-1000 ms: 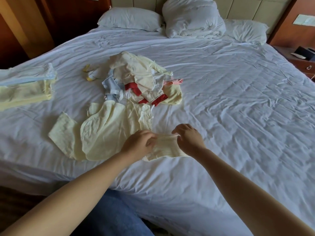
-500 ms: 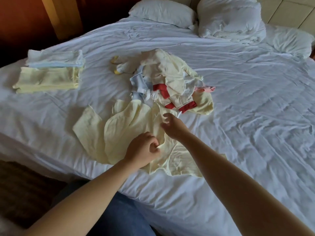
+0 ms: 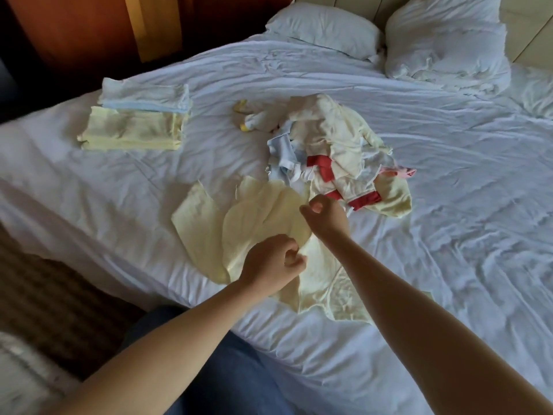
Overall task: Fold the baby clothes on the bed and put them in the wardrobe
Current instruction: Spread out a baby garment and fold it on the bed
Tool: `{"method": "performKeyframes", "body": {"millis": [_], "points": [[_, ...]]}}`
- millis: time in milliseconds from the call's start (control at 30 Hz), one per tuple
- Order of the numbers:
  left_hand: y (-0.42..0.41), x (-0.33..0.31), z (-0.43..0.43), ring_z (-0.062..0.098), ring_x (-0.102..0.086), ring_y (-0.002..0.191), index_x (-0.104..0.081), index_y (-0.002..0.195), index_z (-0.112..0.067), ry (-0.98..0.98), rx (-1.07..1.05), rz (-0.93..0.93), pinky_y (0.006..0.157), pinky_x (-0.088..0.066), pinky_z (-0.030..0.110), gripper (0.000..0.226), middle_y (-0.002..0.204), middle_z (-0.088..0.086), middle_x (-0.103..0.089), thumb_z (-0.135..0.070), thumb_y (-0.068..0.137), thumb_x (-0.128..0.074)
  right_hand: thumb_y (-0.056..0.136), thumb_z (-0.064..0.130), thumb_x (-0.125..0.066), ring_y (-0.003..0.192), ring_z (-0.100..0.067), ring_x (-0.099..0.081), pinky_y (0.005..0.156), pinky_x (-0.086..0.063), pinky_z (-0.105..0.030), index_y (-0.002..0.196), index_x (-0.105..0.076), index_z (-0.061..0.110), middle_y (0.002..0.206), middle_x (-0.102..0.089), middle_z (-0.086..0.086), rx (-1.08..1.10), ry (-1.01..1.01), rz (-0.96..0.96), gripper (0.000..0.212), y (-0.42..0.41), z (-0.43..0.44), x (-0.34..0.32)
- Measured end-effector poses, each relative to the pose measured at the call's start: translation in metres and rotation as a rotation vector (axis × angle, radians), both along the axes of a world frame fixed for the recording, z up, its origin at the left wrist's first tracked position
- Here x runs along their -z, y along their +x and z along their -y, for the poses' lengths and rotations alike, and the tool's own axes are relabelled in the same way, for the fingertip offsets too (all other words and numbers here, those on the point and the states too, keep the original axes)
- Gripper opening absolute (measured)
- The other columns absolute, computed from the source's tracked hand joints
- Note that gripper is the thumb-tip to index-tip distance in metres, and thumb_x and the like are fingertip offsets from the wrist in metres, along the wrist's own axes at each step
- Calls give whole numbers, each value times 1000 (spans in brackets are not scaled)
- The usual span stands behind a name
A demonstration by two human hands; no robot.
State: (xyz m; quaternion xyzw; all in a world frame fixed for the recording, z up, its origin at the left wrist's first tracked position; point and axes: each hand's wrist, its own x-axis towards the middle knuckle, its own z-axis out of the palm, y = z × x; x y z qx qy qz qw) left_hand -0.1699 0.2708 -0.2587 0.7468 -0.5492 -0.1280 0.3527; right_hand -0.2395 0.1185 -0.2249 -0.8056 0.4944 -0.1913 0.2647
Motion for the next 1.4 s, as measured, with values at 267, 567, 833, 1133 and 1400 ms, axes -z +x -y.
{"method": "performKeyframes", "body": {"millis": [267, 567, 833, 1133, 1400], "points": [[30, 7, -30, 3, -52, 58, -57, 54, -23, -23, 21, 299, 61, -49, 26, 39, 57, -12, -56, -50, 81, -58, 95, 44, -55, 85, -17, -65, 78, -48, -32, 95, -72, 9, 91, -71, 0, -332, 228, -119, 38, 16, -30, 2], [41, -14, 30, 16, -60, 97, -69, 100, -23, -11, 38, 248, 79, -48, 33, 18, 102, -6, -67, -34, 87, -63, 89, 17, -50, 113, -17, -60, 92, -49, -34, 117, -67, 26, 122, -66, 3, -18, -49, -63, 34, -26, 26, -3], [44, 4, 85, 19, -45, 127, -57, 127, -21, 157, 125, 419, 99, -39, 32, 40, 131, -2, -51, -41, 93, -55, 94, 26, -52, 111, -28, -60, 90, -48, -37, 131, -56, 19, 119, -66, -7, 2, 120, -209, 39, -24, 64, 11], [34, 18, 101, 27, -56, 108, -60, 114, -15, 90, 99, 619, 93, -45, 37, 50, 114, 5, -58, -52, 87, -39, 88, 22, -50, 78, -24, -56, 66, -42, -31, 90, -57, 14, 80, -58, -1, 109, 116, -134, 11, -30, 86, 10], [29, 25, 102, 22, -5, 151, -11, 156, -17, 387, 164, 573, 122, -3, 41, 87, 164, 7, -9, -59, 83, 10, 89, 26, -52, 94, -22, -62, 69, -41, -29, 112, -59, 20, 97, -63, 2, 85, 121, -133, 25, -49, 81, 19]]}}
